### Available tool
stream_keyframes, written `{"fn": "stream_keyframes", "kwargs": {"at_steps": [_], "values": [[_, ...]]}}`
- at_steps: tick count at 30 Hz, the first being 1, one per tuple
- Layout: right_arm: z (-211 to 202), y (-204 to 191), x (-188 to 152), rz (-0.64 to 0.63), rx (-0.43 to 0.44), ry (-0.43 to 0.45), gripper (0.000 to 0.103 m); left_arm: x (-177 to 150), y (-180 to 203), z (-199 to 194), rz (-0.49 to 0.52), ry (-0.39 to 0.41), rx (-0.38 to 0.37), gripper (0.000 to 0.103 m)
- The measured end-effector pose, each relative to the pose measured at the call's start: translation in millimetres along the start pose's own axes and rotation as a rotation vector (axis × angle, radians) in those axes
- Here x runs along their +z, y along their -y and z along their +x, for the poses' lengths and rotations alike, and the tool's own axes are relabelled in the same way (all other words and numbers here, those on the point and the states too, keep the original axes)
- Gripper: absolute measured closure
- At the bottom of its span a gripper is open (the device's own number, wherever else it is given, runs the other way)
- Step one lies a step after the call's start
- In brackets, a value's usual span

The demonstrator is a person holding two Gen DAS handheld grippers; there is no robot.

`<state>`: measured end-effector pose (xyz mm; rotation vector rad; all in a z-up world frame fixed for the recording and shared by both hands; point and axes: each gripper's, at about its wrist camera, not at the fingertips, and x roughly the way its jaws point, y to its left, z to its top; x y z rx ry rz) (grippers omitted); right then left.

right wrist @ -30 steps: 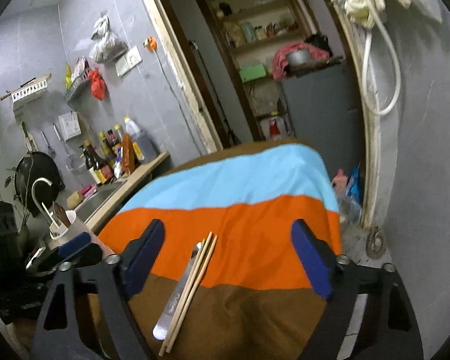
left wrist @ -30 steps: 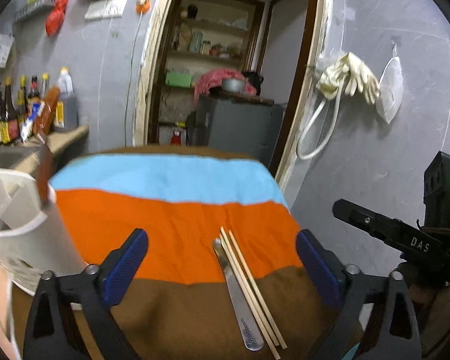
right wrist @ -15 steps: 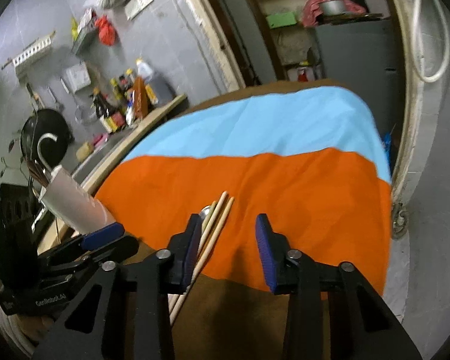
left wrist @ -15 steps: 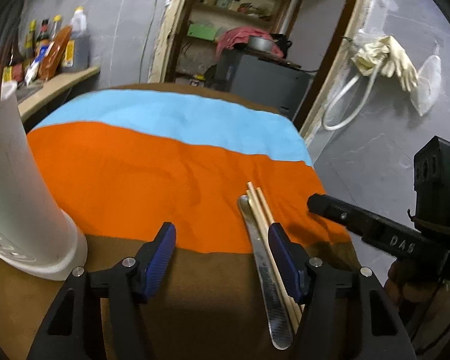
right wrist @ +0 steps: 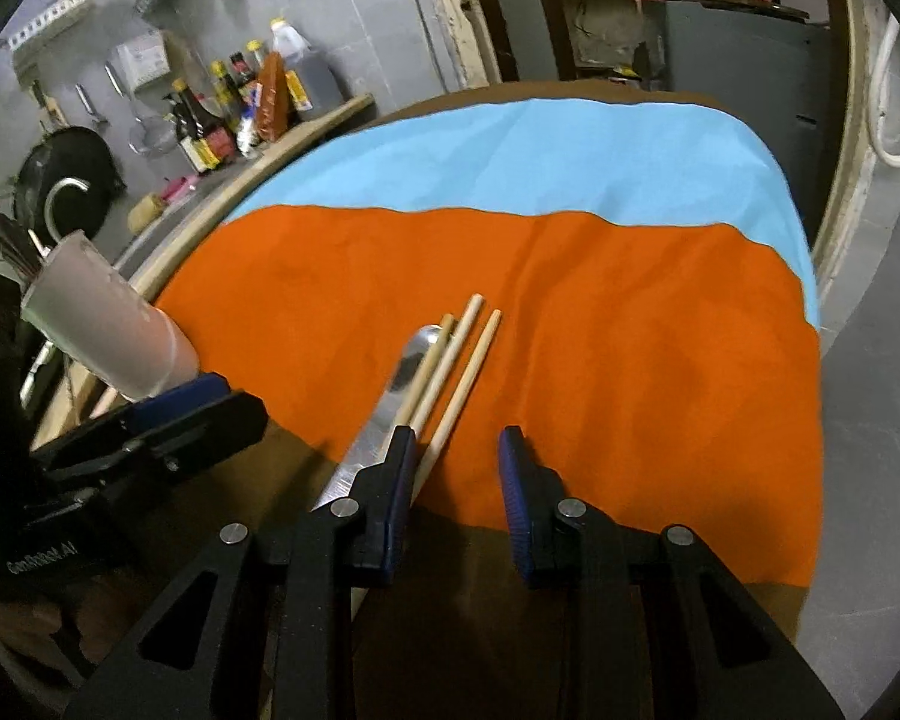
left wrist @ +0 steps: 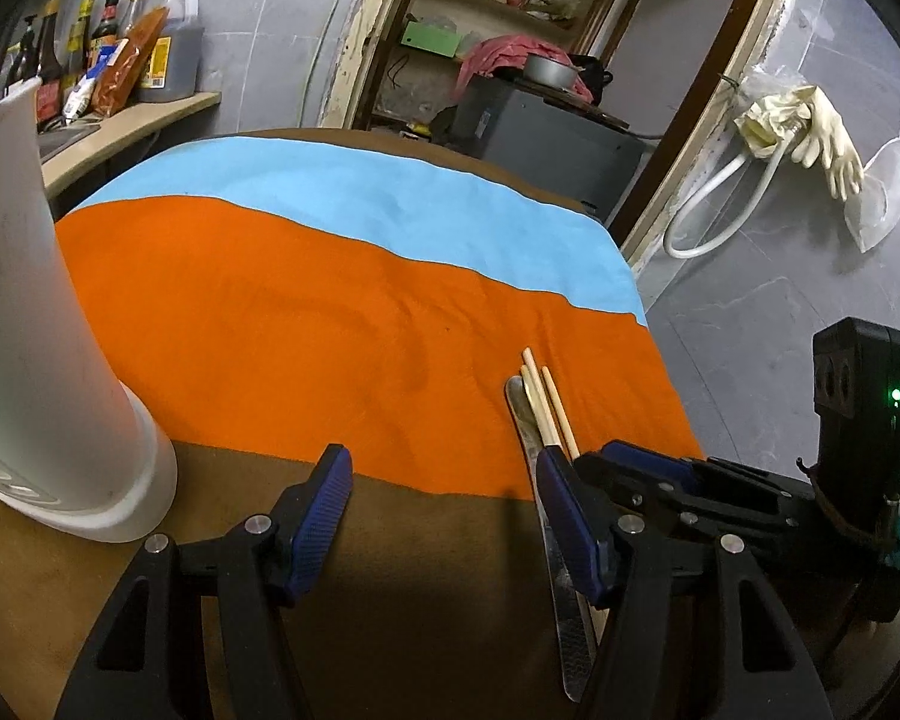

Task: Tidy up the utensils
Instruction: 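Close the left gripper on the knife while the right grasps chopsticks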

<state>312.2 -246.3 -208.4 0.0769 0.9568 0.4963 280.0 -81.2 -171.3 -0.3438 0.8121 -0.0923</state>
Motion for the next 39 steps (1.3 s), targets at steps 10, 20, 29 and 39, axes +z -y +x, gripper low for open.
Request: {"fn": "stream_keyframes", "kwargs": {"at_steps": [10, 20, 29, 39], "values": [[-9.3, -19.8, -0.6, -0.109, -0.107, -0.093, 0.083, -0.1, 4.5, 6.6, 0.019, -0.045, -0.050, 0.042], [-17.6, -2.6, -10.9, -0.077, -0.053, -0.092, 0.084, 4.0, 19.5, 24.7, 0.093, -0.149, -0.120, 0.066], [-18.4, 5.2, -16.1, -0.046, -0.009, -0.081, 0.085, 3.1, 31.3, 30.9, 0.169, -0.207, -0.130, 0.075], [-28.9, 12.8, -26.2, -0.002, 0.003, -0.084, 0.085, 3.7, 43.0, 36.2, 0.213, -0.227, -0.099, 0.087]]}}
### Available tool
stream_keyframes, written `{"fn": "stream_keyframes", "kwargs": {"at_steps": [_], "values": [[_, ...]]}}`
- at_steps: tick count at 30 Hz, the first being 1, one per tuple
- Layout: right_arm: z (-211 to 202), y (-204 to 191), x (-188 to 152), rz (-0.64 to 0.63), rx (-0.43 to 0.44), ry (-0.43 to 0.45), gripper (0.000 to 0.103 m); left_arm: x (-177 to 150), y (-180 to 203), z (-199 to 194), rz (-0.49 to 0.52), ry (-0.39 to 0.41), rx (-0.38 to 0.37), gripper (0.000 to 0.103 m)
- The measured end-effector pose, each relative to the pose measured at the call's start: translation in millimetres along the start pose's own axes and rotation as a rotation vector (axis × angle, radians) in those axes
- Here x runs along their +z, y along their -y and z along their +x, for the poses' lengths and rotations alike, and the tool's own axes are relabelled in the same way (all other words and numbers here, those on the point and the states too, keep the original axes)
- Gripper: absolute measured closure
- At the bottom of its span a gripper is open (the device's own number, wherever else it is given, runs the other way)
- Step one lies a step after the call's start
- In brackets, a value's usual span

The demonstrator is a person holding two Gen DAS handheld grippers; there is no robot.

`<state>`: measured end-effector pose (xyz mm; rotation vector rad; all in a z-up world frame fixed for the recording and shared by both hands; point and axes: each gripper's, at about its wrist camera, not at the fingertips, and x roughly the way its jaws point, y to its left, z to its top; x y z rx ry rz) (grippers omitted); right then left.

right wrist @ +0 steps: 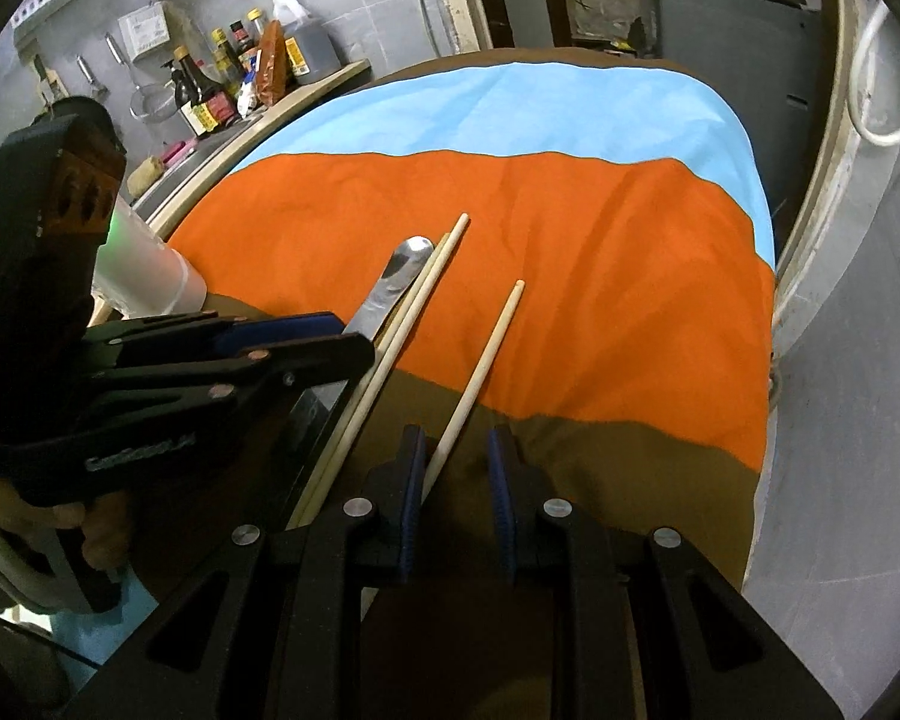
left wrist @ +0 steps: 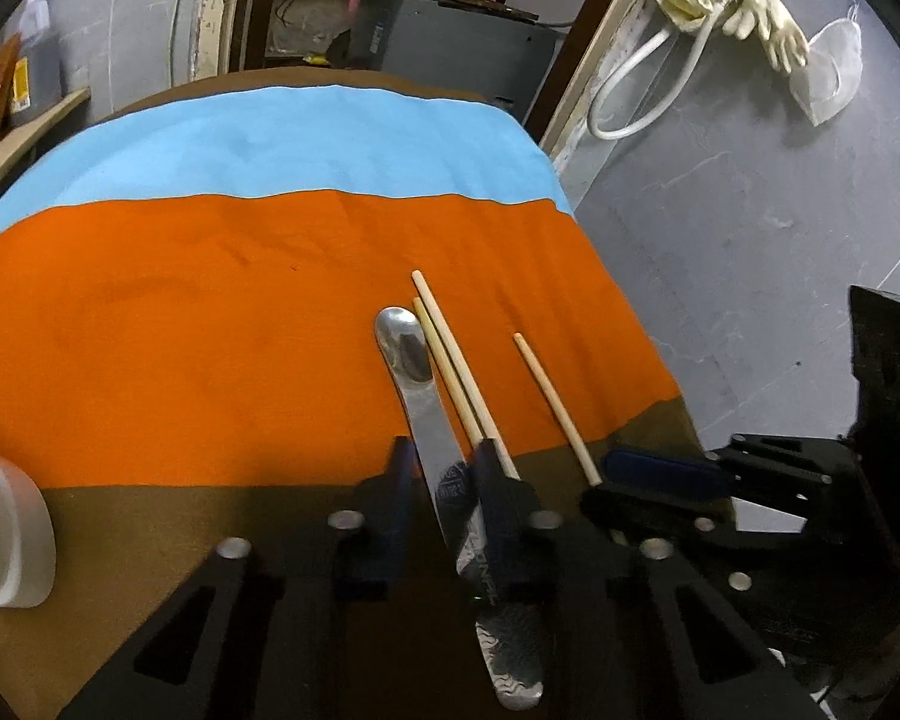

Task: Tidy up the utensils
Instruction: 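Close the left gripper on the knife while the right grasps chopsticks, then lift the knife and one chopstick and carry them over the white caddy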

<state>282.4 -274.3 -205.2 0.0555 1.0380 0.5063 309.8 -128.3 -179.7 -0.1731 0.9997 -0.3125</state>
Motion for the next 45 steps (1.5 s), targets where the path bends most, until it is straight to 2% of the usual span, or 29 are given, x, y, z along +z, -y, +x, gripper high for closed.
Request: {"fn": "stream_keyframes", "kwargs": {"at_steps": [5, 7, 13, 17, 20, 22, 28, 33, 39, 42, 45], "values": [[0.6, 0.2, -1.4, 0.009, 0.000, 0.001, 0.085, 1.2, 5.7, -1.9, 0.026, -0.005, 0.040, 0.088], [0.2, 0.0, -2.2, 0.014, 0.001, -0.001, 0.084, -0.7, 5.6, -5.3, 0.010, -0.001, 0.046, 0.092], [-1.7, -5.8, -3.1, 0.001, -0.023, -0.027, 0.085, -14.9, 6.5, -14.9, -0.022, -0.033, 0.015, 0.093], [1.0, -5.9, 0.3, 0.032, -0.031, -0.051, 0.085, -11.3, 0.7, -12.0, -0.068, -0.062, -0.016, 0.093], [1.6, -7.4, 0.2, 0.048, -0.041, -0.062, 0.085, -9.2, 5.0, -10.2, -0.039, -0.078, -0.006, 0.093], [2.7, -10.6, -0.8, 0.048, -0.040, -0.065, 0.095, -10.4, 7.0, -11.3, -0.027, -0.079, 0.004, 0.093], [-3.3, -14.4, -7.5, 0.130, -0.046, -0.049, 0.099, -12.3, 5.5, -17.9, -0.063, -0.109, -0.009, 0.097], [-18.0, -16.4, -25.4, 0.165, -0.063, -0.070, 0.099, -33.1, 5.8, -37.1, -0.065, -0.155, -0.015, 0.098], [-30.3, -18.3, -64.7, 0.238, -0.042, -0.131, 0.099, -57.2, 1.6, -53.9, -0.103, -0.208, -0.056, 0.098], [-27.1, -13.2, -63.3, 0.280, -0.017, -0.123, 0.098, -55.3, -8.0, -47.8, -0.159, -0.249, -0.108, 0.094], [-22.8, -14.7, -53.9, 0.237, -0.028, -0.129, 0.098, -51.1, -15.0, -42.1, -0.193, -0.272, -0.141, 0.094]]}}
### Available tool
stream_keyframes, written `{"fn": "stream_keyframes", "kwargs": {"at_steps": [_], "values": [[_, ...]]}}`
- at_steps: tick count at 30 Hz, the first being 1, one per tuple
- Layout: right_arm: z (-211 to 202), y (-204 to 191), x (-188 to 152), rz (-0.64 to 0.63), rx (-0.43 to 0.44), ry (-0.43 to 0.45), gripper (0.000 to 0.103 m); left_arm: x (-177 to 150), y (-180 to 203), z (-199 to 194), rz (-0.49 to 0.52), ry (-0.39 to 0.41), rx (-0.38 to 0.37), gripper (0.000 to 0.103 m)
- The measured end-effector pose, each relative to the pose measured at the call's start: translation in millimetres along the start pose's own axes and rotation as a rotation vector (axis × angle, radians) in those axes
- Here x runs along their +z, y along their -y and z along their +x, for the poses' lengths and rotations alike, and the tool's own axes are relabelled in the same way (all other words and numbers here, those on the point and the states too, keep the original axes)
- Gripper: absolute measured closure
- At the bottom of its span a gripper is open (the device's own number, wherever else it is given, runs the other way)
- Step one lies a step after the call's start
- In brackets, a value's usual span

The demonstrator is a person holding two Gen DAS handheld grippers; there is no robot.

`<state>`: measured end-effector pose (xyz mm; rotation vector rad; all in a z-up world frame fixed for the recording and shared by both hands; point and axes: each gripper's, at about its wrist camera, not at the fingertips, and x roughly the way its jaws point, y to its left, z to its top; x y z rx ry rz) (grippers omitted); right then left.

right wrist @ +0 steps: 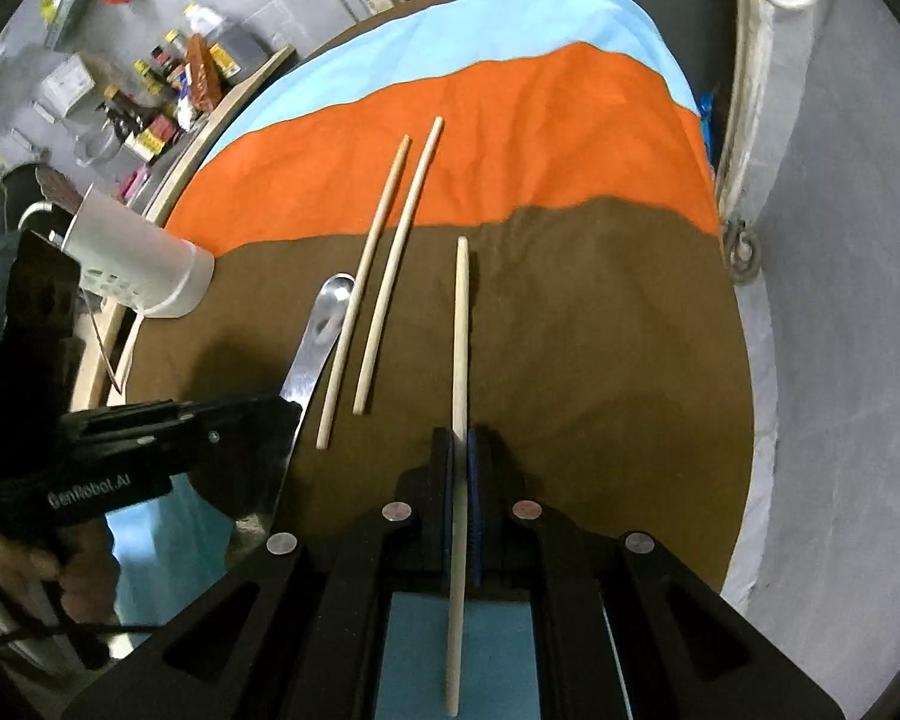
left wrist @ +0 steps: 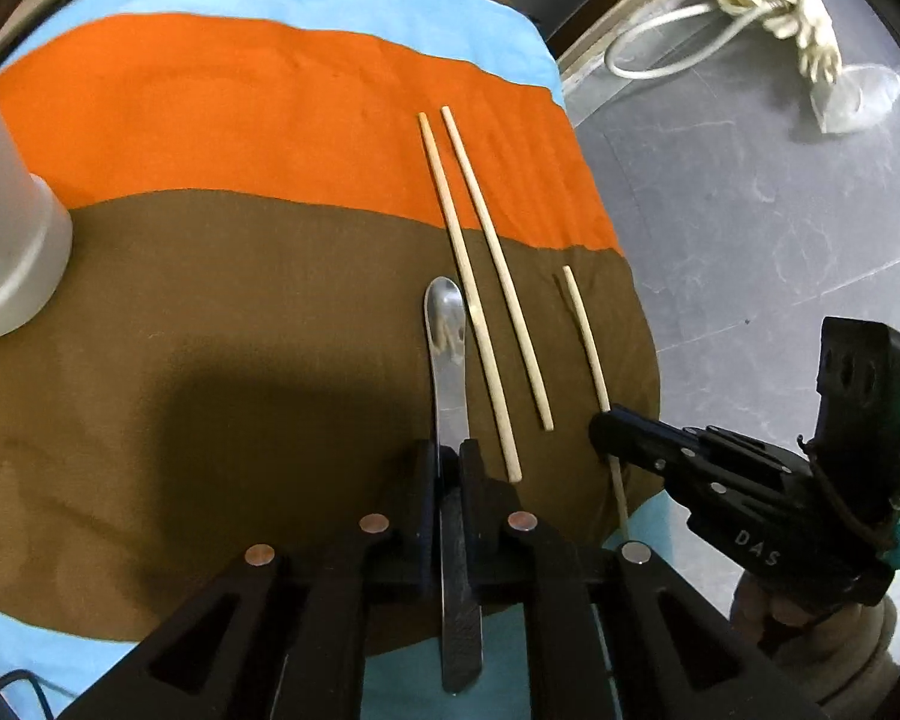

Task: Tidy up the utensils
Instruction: 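Lift the knife and one chopstick and carry them over the white caddy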

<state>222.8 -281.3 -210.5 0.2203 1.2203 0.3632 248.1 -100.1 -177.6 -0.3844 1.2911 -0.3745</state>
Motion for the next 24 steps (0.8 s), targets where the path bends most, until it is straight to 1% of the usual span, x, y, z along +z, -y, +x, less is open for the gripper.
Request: {"fn": "stream_keyframes", "kwargs": {"at_steps": [4, 7, 9, 11, 13, 15, 17, 19, 20, 22, 24], "values": [[1.6, -1.1, 10.8, -0.025, 0.007, -0.010, 0.098, -1.8, 6.4, 3.7, 0.042, -0.019, 0.013, 0.089], [2.8, 2.7, 20.3, -0.018, 0.022, -0.021, 0.098, 0.3, 12.7, 7.3, 0.075, -0.031, 0.035, 0.089], [4.1, 4.8, 24.3, -0.012, 0.027, -0.028, 0.098, 0.3, 18.4, 10.0, 0.116, -0.042, 0.059, 0.089], [7.5, 3.8, 28.0, -0.004, 0.025, -0.036, 0.098, -0.9, 24.2, 11.3, 0.148, -0.049, 0.088, 0.089], [9.2, 2.2, 28.4, -0.004, 0.011, -0.045, 0.098, 5.7, 33.7, 18.3, 0.160, -0.053, 0.110, 0.089], [10.8, -4.1, 28.5, -0.038, -0.012, -0.059, 0.098, 5.3, 36.4, 19.0, 0.151, -0.052, 0.115, 0.090], [11.8, -8.1, 30.1, -0.062, -0.027, -0.075, 0.097, 5.7, 39.9, 18.2, 0.118, -0.045, 0.100, 0.092], [11.0, -10.1, 30.8, -0.058, -0.030, -0.069, 0.098, 1.3, 40.7, 14.8, 0.091, -0.032, 0.062, 0.101], [9.9, -11.6, 29.9, -0.061, -0.032, -0.060, 0.098, 0.2, 41.6, 12.9, 0.079, -0.027, 0.052, 0.101], [7.6, -12.3, 27.5, -0.053, -0.020, -0.046, 0.099, -3.2, 44.9, 10.9, 0.087, -0.017, 0.062, 0.101], [2.4, -9.9, 23.2, 0.006, 0.028, -0.004, 0.099, -9.3, 47.2, 7.6, 0.093, 0.007, 0.063, 0.101]]}}
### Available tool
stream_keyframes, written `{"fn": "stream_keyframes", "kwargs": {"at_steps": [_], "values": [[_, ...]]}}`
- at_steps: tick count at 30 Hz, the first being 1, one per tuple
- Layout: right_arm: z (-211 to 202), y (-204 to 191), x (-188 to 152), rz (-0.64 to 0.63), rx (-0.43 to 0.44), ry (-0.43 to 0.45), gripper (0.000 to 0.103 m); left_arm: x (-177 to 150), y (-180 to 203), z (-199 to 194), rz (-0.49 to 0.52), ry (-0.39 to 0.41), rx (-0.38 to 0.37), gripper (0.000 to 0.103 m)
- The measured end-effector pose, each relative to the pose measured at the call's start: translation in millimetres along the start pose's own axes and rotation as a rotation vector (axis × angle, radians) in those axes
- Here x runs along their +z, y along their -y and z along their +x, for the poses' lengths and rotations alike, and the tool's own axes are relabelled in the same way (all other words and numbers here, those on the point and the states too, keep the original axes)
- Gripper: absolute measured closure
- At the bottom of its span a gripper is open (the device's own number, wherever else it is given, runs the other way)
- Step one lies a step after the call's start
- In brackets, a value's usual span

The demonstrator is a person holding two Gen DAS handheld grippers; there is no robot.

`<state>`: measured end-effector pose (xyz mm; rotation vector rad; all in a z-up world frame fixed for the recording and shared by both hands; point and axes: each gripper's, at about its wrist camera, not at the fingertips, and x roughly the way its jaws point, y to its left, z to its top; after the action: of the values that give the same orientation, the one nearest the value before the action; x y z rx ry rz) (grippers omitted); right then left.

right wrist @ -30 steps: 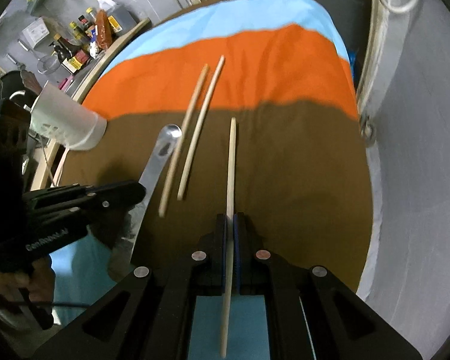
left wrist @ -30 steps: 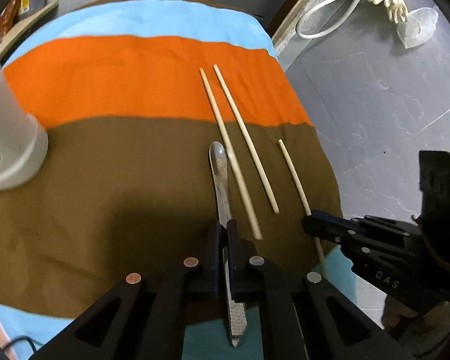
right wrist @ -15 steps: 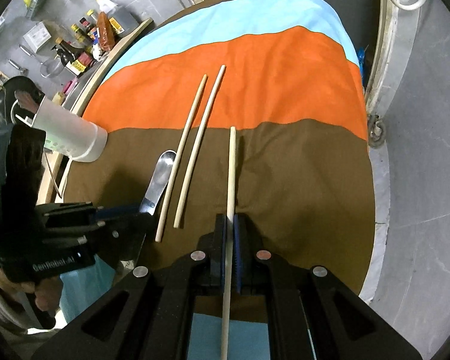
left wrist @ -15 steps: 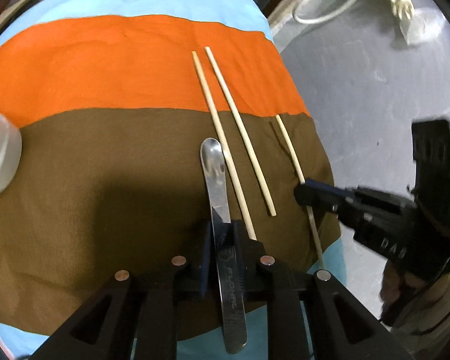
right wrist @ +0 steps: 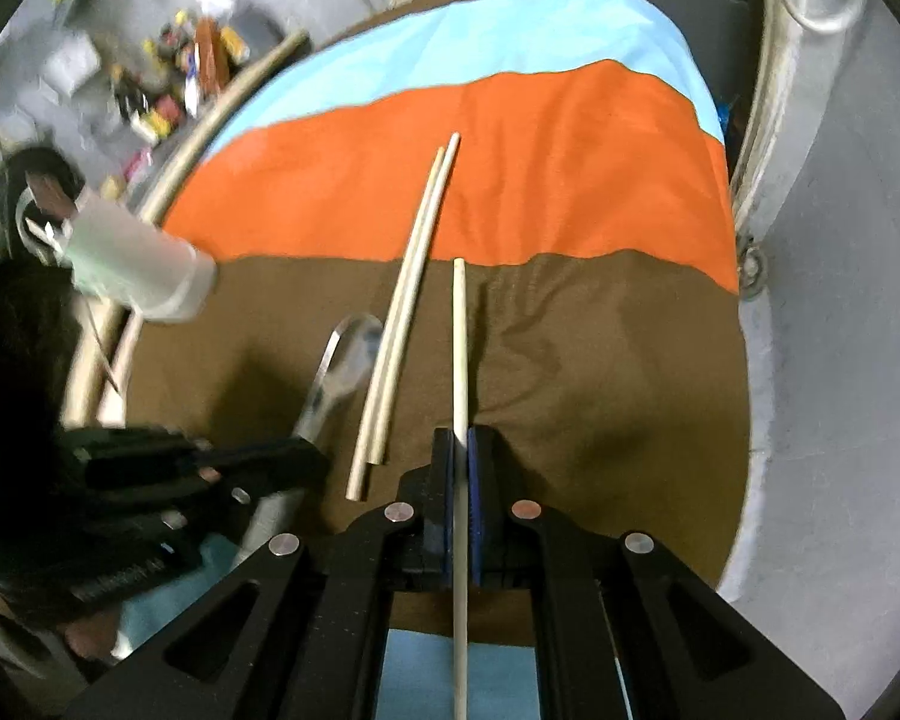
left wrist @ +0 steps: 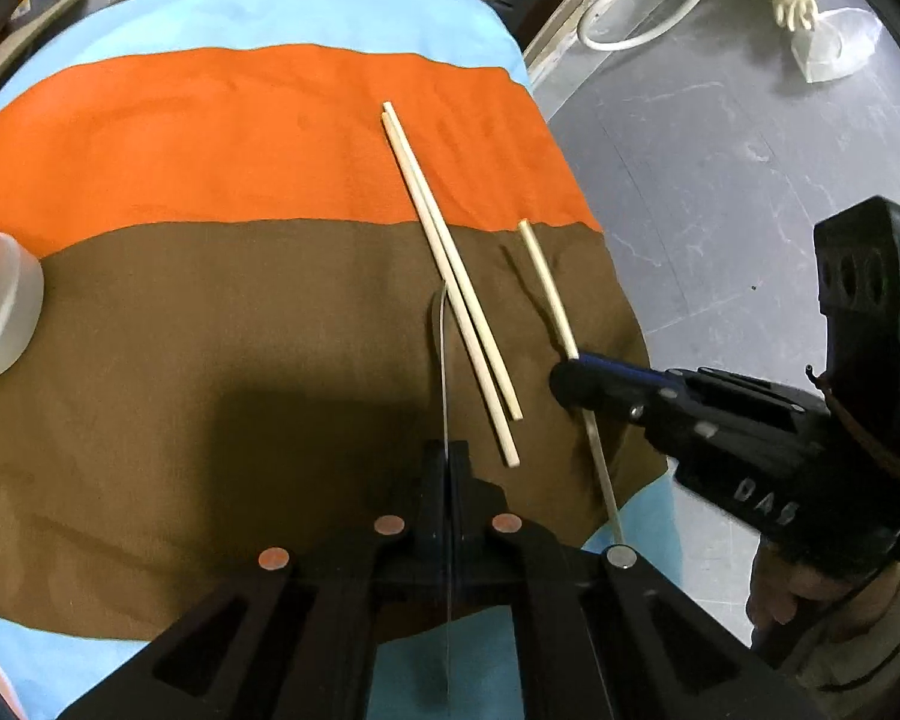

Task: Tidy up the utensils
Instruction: 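Lift the knife and one chopstick and carry them over the white caddy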

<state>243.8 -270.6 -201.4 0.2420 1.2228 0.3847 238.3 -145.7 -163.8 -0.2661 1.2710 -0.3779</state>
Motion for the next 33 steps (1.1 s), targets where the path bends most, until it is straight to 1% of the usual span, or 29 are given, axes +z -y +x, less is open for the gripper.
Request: {"fn": "stream_keyframes", "kwargs": {"at_steps": [2, 3, 4, 6, 7, 8, 11, 14, 15, 16, 18, 21, 25, 29, 33], "values": [[-10.3, 6.5, -5.8, 0.071, 0.072, 0.084, 0.099, -5.1, -4.3, -5.1, -0.008, 0.034, -0.009, 0.101], [-19.0, 7.9, -9.0, 0.106, 0.113, 0.143, 0.099, -8.3, -4.4, -12.7, -0.005, 0.071, -0.005, 0.101], [-28.4, 5.5, -11.7, 0.111, 0.127, 0.203, 0.099, -10.6, -6.2, -18.2, 0.000, 0.094, 0.004, 0.101], [-44.9, -4.7, -16.2, 0.069, 0.114, 0.298, 0.099, -13.7, -5.1, -36.4, 0.015, 0.173, 0.026, 0.101], [-51.1, -9.8, -17.4, 0.048, 0.111, 0.334, 0.099, -15.0, -12.2, -50.5, 0.016, 0.209, 0.028, 0.101], [-61.7, -18.0, -19.6, 0.020, 0.123, 0.400, 0.099, -15.1, -11.6, -58.1, 0.019, 0.250, 0.031, 0.101], [-82.2, -34.1, -17.8, -0.033, 0.144, 0.515, 0.099, -15.8, -11.1, -85.7, 0.026, 0.378, 0.039, 0.101], [-100.0, -54.8, -8.4, -0.091, 0.151, 0.617, 0.099, -10.5, -16.3, -112.0, 0.037, 0.484, 0.053, 0.101], [-104.3, -59.9, -4.8, -0.104, 0.157, 0.641, 0.099, -9.5, -16.8, -123.4, 0.043, 0.529, 0.060, 0.101], [-110.2, -63.3, -4.2, -0.116, 0.161, 0.661, 0.099, -1.3, -15.2, -122.3, 0.048, 0.553, 0.066, 0.101], [-119.3, -76.6, 1.8, -0.151, 0.170, 0.712, 0.099, 1.7, -17.3, -140.8, 0.061, 0.627, 0.081, 0.101], [-132.9, -100.7, 14.3, -0.194, 0.193, 0.775, 0.099, 5.3, -24.4, -164.8, 0.061, 0.700, 0.095, 0.101], [-147.9, -127.0, 27.2, -0.215, 0.248, 0.829, 0.099, 3.8, -45.8, -197.3, 0.043, 0.769, 0.115, 0.101], [-150.2, -152.2, 40.3, -0.223, 0.292, 0.864, 0.099, 4.4, -62.0, -223.1, 0.024, 0.804, 0.141, 0.101], [-145.2, -178.8, 50.9, -0.239, 0.338, 0.893, 0.099, 2.6, -86.2, -253.2, -0.005, 0.839, 0.164, 0.101]]}}
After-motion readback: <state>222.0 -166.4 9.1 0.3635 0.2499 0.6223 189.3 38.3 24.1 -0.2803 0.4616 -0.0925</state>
